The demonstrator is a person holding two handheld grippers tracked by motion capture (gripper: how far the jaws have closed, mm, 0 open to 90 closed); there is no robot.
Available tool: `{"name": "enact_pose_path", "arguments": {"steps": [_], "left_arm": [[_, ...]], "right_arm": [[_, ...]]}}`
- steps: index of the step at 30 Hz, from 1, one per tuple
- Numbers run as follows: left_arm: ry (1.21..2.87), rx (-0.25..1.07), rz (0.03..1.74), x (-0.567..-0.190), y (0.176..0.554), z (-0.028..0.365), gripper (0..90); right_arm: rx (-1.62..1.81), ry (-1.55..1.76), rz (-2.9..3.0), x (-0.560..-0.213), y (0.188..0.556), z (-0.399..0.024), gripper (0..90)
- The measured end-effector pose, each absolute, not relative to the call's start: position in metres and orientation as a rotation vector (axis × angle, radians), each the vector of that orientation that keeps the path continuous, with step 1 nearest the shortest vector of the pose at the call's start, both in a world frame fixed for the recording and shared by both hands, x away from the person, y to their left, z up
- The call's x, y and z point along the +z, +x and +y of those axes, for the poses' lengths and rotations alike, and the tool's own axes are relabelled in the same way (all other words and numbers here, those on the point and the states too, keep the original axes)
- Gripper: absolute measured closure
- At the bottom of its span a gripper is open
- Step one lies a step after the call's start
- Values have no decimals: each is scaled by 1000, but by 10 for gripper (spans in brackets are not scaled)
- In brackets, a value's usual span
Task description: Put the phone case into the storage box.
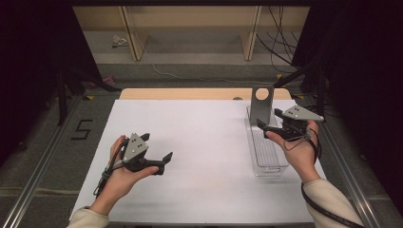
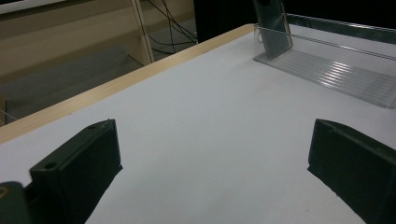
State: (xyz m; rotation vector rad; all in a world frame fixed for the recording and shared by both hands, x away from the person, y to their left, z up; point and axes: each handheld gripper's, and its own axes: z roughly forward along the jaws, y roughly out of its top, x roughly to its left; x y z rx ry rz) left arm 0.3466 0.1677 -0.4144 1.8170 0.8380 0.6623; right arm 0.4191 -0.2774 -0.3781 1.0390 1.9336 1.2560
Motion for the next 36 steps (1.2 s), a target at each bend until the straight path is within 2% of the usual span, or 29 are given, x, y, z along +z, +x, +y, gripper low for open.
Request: {"name": "enact_pose_path", "arguments": {"steps": [36], "left_arm": [[1826,634,831,-417,338,170,19]], "right_arm": [[1366,927,2035,-384,391,-264,177]]}}
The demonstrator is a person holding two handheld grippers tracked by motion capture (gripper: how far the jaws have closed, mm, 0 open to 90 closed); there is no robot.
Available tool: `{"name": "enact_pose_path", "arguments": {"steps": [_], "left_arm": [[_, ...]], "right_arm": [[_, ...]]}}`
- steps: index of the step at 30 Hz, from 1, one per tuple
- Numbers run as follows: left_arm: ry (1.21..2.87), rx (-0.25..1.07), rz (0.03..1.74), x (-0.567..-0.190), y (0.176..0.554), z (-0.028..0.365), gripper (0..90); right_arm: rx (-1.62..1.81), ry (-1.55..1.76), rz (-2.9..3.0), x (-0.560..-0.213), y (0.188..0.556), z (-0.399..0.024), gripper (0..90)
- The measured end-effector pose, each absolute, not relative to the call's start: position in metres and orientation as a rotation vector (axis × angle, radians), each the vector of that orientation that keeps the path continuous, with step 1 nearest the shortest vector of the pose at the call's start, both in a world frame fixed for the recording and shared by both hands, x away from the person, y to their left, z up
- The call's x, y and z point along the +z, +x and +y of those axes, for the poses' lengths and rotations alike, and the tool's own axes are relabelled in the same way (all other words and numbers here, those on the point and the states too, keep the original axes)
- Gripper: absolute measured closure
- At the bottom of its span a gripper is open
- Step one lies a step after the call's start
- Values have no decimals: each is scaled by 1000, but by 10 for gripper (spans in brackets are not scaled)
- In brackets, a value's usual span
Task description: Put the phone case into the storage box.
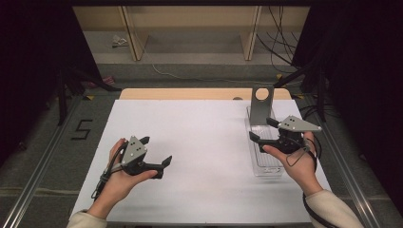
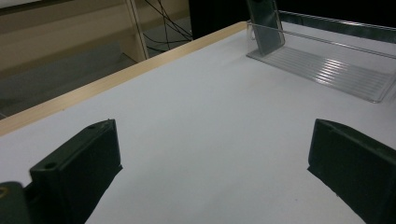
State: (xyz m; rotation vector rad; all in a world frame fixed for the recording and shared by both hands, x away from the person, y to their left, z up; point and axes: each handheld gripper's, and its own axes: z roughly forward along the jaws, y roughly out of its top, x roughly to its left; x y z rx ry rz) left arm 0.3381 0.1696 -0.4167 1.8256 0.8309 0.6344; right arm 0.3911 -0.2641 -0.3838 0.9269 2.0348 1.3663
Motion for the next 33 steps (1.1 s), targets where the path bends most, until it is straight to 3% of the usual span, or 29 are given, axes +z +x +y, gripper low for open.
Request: {"name": "enact_pose_path", "arguments": {"steps": [33], "left_arm": [[1855,611,786,-423,319,172,19]], "right_arm": [[1395,882,2073,-396,367,-273,172]]}}
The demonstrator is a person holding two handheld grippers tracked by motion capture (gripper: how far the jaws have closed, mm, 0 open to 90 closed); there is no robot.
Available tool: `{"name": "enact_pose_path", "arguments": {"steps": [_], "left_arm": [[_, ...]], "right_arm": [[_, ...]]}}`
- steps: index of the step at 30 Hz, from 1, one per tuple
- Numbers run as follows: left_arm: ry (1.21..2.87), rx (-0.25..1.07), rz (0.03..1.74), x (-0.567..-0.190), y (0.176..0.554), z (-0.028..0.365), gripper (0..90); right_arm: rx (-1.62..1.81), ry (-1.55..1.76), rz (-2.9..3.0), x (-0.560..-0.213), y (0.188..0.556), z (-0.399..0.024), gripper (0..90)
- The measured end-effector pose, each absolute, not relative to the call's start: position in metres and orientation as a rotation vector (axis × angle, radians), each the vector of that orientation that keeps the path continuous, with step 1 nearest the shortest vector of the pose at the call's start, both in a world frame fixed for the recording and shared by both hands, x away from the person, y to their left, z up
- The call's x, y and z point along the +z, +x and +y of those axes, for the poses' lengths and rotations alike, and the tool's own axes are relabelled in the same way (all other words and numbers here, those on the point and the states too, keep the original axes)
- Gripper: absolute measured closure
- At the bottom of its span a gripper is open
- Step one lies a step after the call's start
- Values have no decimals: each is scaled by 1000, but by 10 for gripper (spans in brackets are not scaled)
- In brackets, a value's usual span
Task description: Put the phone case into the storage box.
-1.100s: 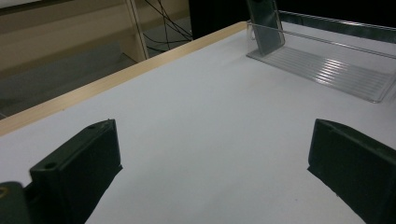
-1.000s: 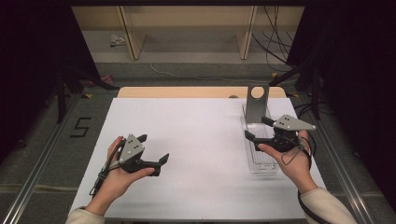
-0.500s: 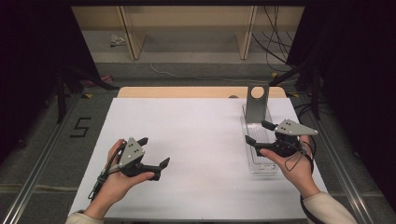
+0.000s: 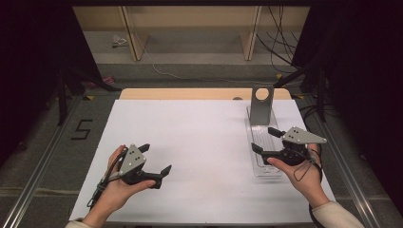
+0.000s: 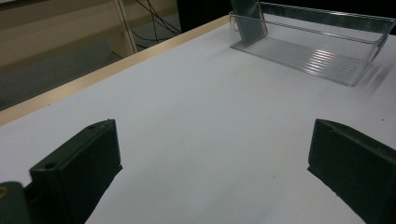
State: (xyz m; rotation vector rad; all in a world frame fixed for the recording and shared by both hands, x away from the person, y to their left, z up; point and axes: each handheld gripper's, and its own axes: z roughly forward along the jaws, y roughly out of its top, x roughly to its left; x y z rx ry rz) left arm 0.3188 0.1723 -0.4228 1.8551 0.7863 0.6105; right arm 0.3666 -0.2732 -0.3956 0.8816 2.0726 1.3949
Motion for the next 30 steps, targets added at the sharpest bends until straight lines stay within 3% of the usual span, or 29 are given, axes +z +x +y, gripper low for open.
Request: {"name": "enact_pose_path", "arguments": {"steps": [30], "left_arm": [[1872,607,772,-428,316,172,19]], "right_arm": [[1421,871,2071,-406,357,-277,168]]}}
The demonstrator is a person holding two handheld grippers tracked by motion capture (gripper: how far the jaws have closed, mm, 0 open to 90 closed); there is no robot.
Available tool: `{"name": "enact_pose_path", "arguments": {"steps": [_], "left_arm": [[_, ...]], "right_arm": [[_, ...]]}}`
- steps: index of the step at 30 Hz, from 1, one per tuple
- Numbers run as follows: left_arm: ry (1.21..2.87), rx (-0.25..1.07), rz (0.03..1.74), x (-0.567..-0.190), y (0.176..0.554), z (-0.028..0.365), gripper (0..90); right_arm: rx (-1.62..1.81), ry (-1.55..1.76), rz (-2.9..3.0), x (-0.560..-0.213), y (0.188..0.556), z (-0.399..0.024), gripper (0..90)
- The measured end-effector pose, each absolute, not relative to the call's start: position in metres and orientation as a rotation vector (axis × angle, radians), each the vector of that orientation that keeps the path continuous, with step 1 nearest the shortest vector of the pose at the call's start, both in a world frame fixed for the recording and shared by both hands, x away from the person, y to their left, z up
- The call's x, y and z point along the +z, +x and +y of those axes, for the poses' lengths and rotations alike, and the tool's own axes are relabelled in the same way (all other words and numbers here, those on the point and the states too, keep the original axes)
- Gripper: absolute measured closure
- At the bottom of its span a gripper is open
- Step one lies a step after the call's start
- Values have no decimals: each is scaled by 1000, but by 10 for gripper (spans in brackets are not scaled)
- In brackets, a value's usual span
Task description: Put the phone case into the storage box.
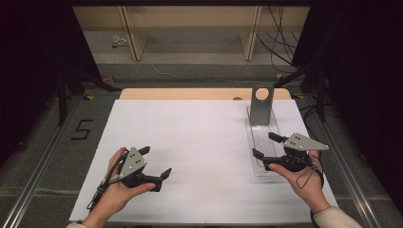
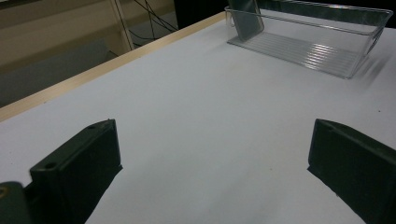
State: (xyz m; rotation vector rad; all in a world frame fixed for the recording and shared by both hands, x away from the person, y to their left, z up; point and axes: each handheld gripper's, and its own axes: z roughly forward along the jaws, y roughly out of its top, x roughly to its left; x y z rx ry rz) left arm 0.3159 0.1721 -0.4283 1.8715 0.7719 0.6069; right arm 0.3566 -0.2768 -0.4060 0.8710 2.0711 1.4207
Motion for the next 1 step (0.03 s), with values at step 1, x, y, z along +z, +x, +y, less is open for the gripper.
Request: {"name": "enact_pose_path", "arguments": {"steps": [1], "left_arm": [[1870,606,773,-428,316,172,19]], "right_arm": [[1425,871,2070,-406,357,-277,168]]}}
